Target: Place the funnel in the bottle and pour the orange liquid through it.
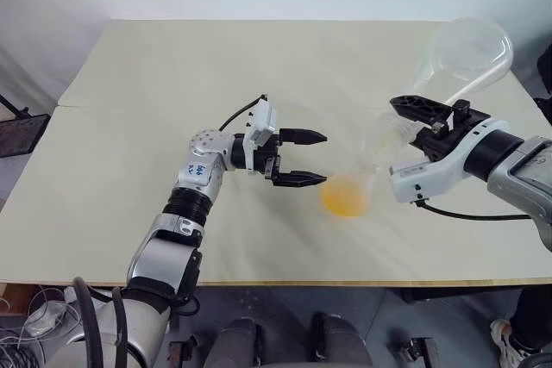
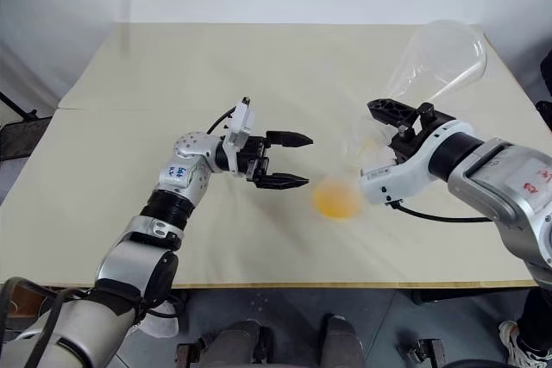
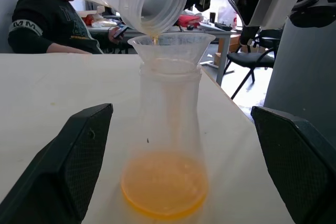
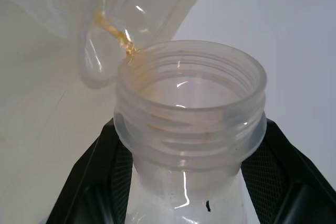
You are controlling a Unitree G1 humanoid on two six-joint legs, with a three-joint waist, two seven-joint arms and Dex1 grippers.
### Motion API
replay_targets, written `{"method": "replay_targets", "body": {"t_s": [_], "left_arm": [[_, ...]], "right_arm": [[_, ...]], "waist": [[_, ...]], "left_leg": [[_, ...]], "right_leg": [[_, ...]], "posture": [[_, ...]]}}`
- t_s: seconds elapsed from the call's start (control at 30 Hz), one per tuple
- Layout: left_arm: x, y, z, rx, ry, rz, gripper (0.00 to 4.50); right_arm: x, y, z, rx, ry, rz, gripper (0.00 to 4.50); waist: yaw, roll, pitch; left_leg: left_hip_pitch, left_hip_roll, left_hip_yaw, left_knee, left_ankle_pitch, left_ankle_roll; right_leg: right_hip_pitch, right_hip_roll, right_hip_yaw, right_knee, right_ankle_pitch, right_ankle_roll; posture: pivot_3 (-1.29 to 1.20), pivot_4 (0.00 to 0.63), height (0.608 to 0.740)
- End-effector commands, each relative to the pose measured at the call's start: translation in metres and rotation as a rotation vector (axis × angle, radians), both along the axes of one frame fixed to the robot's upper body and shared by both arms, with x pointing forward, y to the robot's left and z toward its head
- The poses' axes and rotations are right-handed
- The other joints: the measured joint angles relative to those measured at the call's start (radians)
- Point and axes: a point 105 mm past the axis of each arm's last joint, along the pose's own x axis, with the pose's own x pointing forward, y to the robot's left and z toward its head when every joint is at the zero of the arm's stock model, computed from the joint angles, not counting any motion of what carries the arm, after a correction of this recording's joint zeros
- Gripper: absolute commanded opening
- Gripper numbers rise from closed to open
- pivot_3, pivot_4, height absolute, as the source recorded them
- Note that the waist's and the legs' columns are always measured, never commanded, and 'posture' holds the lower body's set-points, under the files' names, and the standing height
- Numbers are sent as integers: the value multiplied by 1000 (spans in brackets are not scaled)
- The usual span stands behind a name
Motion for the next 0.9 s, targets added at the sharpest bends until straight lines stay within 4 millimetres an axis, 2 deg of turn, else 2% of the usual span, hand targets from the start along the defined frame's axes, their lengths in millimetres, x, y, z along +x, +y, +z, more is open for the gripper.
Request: {"method": "replay_targets", "body": {"t_s": [0.03,0.5,0.6,0.9], "left_arm": [[0,-4,13,-16,-50,-11,4500],[0,-3,13,-13,-49,-9,4500],[1,-3,13,-13,-51,-6,4500],[3,0,16,-18,-58,12,4500]], "right_arm": [[-5,3,18,-4,-75,17,2439],[-5,3,16,-4,-63,15,2439],[-3,-1,16,75,-47,-15,2439],[-6,3,17,271,-18,-24,2439]], "waist": [[0,0,0],[0,0,0],[0,0,0],[0,0,0]], "left_leg": [[0,0,0,0,0,0],[0,0,0,0,0,0],[0,0,0,0,0,0],[0,0,0,0,0,0]], "right_leg": [[0,0,0,0,0,0],[0,0,0,0,0,0],[0,0,0,0,0,0],[0,0,-1,1,0,0]], "posture": [[0,150,740],[0,150,740],[0,150,740],[0,150,740]]}}
